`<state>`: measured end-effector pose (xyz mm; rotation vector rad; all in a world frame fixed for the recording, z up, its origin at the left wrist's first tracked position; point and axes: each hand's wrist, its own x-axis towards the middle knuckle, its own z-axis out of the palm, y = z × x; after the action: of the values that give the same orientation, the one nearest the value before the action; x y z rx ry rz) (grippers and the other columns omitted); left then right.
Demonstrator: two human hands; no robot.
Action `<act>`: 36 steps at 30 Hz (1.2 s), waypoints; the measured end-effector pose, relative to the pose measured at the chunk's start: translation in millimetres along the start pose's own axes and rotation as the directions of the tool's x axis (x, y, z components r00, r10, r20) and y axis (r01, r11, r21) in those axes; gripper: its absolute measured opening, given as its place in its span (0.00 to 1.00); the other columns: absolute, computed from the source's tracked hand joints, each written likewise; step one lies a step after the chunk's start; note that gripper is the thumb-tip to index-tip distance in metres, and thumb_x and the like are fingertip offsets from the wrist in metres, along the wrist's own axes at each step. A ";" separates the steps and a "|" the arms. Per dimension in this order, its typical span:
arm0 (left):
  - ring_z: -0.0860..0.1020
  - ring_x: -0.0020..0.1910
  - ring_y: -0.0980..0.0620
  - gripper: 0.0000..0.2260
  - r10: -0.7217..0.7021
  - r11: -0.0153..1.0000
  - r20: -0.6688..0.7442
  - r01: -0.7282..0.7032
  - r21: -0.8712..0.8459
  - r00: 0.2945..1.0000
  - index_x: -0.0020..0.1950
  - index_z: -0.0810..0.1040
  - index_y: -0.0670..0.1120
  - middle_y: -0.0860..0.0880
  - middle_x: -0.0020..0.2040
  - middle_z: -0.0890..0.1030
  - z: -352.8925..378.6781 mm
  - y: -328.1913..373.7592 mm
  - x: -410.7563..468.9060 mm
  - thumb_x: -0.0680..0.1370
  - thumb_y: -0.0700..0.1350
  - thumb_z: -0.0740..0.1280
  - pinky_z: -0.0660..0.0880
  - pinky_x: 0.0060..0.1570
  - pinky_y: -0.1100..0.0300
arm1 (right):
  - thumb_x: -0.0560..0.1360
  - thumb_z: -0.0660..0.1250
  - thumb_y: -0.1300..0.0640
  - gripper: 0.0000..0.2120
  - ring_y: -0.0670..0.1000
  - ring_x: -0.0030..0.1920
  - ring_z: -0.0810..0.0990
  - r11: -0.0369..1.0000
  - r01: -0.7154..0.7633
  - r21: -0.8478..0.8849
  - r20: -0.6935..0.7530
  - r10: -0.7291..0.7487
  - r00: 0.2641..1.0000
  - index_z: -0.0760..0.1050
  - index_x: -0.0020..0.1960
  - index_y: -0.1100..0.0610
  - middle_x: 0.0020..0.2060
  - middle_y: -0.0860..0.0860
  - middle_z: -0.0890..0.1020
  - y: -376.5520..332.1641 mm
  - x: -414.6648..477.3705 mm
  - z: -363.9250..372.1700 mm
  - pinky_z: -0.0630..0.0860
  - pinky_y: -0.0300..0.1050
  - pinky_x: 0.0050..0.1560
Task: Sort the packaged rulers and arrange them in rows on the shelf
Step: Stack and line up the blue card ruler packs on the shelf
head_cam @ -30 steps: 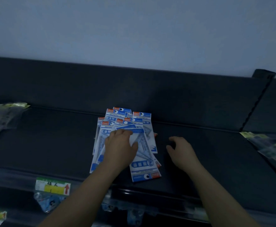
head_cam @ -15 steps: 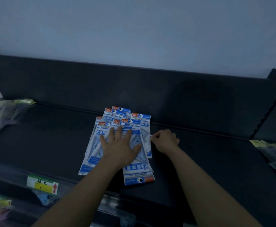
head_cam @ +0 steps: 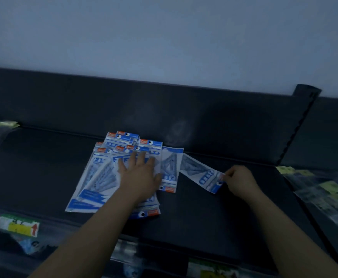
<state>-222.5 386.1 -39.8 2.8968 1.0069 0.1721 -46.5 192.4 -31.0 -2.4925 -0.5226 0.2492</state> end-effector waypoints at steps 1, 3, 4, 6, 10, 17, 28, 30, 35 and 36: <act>0.43 0.78 0.45 0.27 0.065 0.998 -0.006 -0.065 -0.010 0.998 0.78 0.54 0.54 0.50 0.79 0.49 0.6 12.5 0.7 0.80 0.59 0.53 0.40 0.71 0.35 | 0.75 0.68 0.60 0.11 0.55 0.43 0.79 1.000 0.018 0.010 -0.001 -0.018 1.000 0.79 0.46 0.70 0.48 0.64 0.82 2.5 -2.4 -3.3 0.73 0.50 0.42; 0.44 0.78 0.47 0.25 0.167 0.986 0.007 -0.167 -0.020 0.986 0.78 0.53 0.56 0.51 0.79 0.50 2.4 34.8 1.5 0.81 0.58 0.53 0.39 0.72 0.36 | 0.75 0.68 0.60 0.07 0.51 0.42 0.76 0.999 0.041 0.018 0.002 -0.041 0.999 0.78 0.45 0.65 0.47 0.60 0.82 4.6 -5.3 -5.2 0.69 0.44 0.39; 0.44 0.78 0.46 0.25 0.186 0.982 0.032 -0.185 -0.020 0.982 0.77 0.53 0.56 0.51 0.79 0.51 3.5 42.7 2.4 0.81 0.58 0.53 0.38 0.71 0.35 | 0.75 0.69 0.59 0.05 0.51 0.43 0.76 0.998 0.047 0.032 0.000 -0.047 0.999 0.77 0.44 0.62 0.47 0.59 0.82 6.5 -4.4 -4.5 0.69 0.42 0.40; 0.45 0.78 0.45 0.24 0.169 0.985 0.096 -0.171 0.010 0.981 0.77 0.55 0.57 0.50 0.79 0.51 7.1 49.9 5.5 0.81 0.58 0.52 0.38 0.71 0.35 | 0.75 0.69 0.59 0.05 0.51 0.44 0.76 0.997 0.056 0.050 0.003 -0.056 0.998 0.77 0.44 0.60 0.47 0.58 0.81 10.0 -2.7 -2.9 0.70 0.42 0.41; 0.43 0.78 0.44 0.23 0.050 0.993 0.127 -0.062 0.099 0.991 0.77 0.54 0.56 0.48 0.79 0.50 12.4 35.6 8.4 0.82 0.58 0.48 0.38 0.70 0.33 | 0.75 0.68 0.57 0.06 0.51 0.46 0.78 0.989 0.145 0.041 -0.009 -0.145 0.989 0.80 0.44 0.59 0.42 0.52 0.81 7.5 1.8 6.6 0.71 0.41 0.43; 0.44 0.78 0.45 0.23 -0.064 0.998 0.027 0.064 0.026 0.998 0.78 0.53 0.54 0.50 0.79 0.49 -7.0 -3.8 5.8 0.83 0.52 0.50 0.41 0.72 0.35 | 0.75 0.67 0.55 0.17 0.55 0.52 0.75 0.943 0.331 -0.010 0.084 -0.329 0.940 0.73 0.28 0.45 0.41 0.47 0.75 -41.2 0.2 50.7 0.72 0.48 0.55; 0.65 0.71 0.47 0.20 0.037 0.992 -0.074 -0.046 -0.116 0.997 0.72 0.66 0.53 0.51 0.72 0.69 -14.9 -10.1 -3.6 0.81 0.54 0.56 0.56 0.71 0.45 | 0.76 0.66 0.53 0.19 0.53 0.63 0.72 0.934 0.357 -0.024 0.044 -0.356 0.934 0.73 0.65 0.56 0.63 0.52 0.74 -62.9 -26.1 54.1 0.69 0.44 0.63; 0.70 0.67 0.47 0.19 0.116 0.981 -0.150 -0.137 -0.139 0.982 0.71 0.69 0.53 0.51 0.69 0.73 -18.6 9.8 -2.8 0.80 0.53 0.58 0.61 0.68 0.50 | 0.78 0.64 0.53 0.20 0.51 0.64 0.72 0.925 0.377 -0.050 -0.002 -0.377 0.926 0.70 0.68 0.56 0.66 0.52 0.73 -55.0 -35.1 38.7 0.68 0.43 0.65; 0.76 0.60 0.48 0.18 0.270 0.874 -0.246 -0.344 -0.343 0.931 0.67 0.74 0.48 0.48 0.62 0.79 -19.2 67.1 -4.9 0.79 0.52 0.61 0.71 0.60 0.54 | 0.79 0.62 0.52 0.19 0.48 0.65 0.72 0.914 0.376 -0.153 -0.127 -0.396 0.910 0.70 0.68 0.56 0.65 0.50 0.75 -18.7 -63.6 -3.5 0.66 0.41 0.67; 0.77 0.60 0.49 0.17 0.297 0.849 -0.250 -0.375 -0.372 0.922 0.67 0.75 0.49 0.48 0.61 0.79 -19.6 79.8 -7.4 0.79 0.52 0.61 0.72 0.59 0.55 | 0.79 0.62 0.52 0.19 0.48 0.65 0.72 0.915 0.363 -0.177 -0.156 -0.390 0.908 0.70 0.68 0.56 0.65 0.50 0.75 -9.4 -68.7 -11.9 0.66 0.41 0.67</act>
<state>-181.9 319.6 -12.8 2.6585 0.3919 0.6044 -108.2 164.9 -11.6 -2.4534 -0.9546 -0.1818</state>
